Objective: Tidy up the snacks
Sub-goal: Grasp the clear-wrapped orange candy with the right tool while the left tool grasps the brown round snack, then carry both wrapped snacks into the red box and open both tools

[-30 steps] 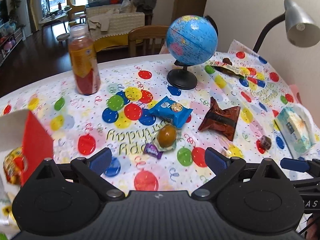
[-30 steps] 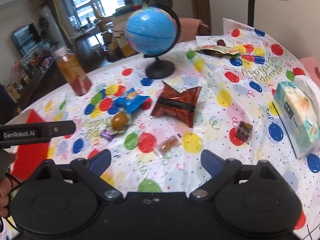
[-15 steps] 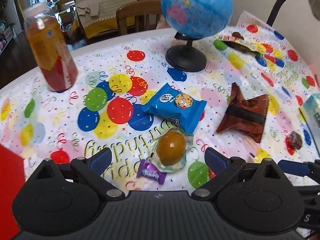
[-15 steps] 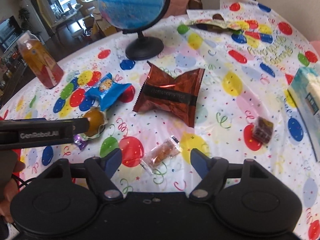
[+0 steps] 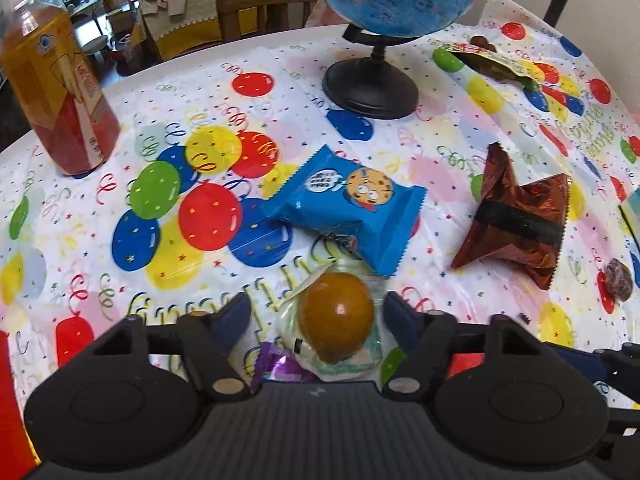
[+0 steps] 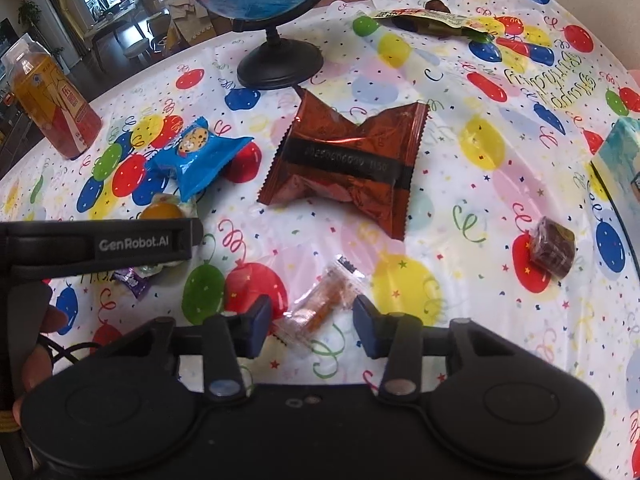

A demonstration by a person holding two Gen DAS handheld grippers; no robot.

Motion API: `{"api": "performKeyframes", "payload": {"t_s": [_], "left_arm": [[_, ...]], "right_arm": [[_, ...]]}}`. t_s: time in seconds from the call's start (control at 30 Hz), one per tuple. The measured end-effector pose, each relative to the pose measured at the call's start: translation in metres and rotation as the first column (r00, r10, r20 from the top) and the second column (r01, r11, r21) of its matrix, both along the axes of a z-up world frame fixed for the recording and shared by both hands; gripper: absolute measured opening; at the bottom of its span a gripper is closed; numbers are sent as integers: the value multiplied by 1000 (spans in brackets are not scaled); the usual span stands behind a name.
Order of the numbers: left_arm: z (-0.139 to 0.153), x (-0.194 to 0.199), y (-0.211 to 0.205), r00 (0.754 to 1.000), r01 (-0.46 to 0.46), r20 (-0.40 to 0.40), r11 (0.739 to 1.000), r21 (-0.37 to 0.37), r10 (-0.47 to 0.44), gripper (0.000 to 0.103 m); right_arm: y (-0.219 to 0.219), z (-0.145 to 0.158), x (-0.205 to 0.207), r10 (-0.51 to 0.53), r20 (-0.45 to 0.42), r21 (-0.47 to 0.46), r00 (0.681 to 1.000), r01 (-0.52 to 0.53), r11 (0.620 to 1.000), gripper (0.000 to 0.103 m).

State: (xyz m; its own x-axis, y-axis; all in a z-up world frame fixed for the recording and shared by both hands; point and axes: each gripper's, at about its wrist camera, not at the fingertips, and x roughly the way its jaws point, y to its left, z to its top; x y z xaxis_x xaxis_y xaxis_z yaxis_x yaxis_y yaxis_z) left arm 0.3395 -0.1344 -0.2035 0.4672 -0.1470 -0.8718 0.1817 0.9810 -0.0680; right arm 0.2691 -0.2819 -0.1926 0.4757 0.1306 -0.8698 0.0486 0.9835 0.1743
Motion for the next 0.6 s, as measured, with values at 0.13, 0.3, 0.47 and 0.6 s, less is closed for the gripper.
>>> {"api": "performKeyframes", "payload": {"t_s": [0.13, 0.3, 0.47, 0.6], "left_arm": [[2, 0, -3, 1000, 11, 6, 1000, -13, -11, 53], [4, -2, -1, 1000, 9, 6, 1000, -13, -9, 51], [11, -10, 5, 1000, -17, -6, 1000, -19, 17, 51], [26, -23, 12, 999, -36, 0, 999, -32, 36, 51]], "right_arm": [[1, 0, -3, 10, -4, 4, 1000, -10, 1000, 22], [-2, 1, -8, 11, 11, 3, 1000, -11, 1000, 19], [-4, 12, -19, 15, 32, 12, 999, -16, 1000, 19], [-7, 26, -31, 28, 49, 32, 998, -30, 999, 19]]}}
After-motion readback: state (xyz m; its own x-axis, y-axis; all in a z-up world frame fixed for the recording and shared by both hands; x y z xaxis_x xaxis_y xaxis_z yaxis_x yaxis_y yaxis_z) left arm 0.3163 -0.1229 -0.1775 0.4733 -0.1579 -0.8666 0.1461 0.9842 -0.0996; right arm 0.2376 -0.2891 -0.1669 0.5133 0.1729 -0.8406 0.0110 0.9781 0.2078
